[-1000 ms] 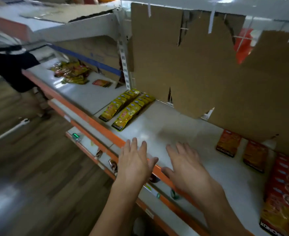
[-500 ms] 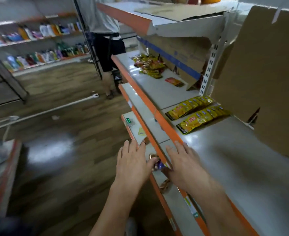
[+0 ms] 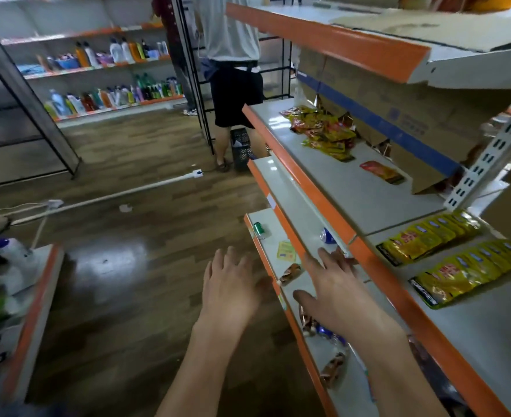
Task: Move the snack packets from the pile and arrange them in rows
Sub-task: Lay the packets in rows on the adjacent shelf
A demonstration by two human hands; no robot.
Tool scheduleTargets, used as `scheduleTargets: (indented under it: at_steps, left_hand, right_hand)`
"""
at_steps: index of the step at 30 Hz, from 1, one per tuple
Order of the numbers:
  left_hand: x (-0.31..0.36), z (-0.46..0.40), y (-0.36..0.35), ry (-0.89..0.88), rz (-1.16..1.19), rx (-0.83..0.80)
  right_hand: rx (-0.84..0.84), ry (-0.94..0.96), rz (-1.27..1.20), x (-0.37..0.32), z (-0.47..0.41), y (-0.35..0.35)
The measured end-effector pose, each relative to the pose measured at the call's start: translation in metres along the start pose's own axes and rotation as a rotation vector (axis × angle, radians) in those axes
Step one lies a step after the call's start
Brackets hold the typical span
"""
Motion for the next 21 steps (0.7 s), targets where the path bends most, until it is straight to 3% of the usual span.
scheduleTargets:
  at_steps: [9, 21]
  left_hand:
    - [-0.016, -0.100, 0.030, -0.055, -0.006, 0.113]
    - [0.003, -0.259, 0.036, -0.118, -0.026, 0.078]
  right_hand:
    - [0.006, -0.004, -0.016, -0.024, -0.101, 0.006]
    - [0.000, -0.020, -0.017, 0.012, -0.258, 0.009]
Point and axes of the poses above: each hand's wrist, its own z-axis away from the middle knuckle, its own y-axis out of the back of the hand, x = y × z, the point moved 6 cm from there along -z, towards the middle knuckle, and after that the axes turned 13 degrees about y, right-handed, at the moved point
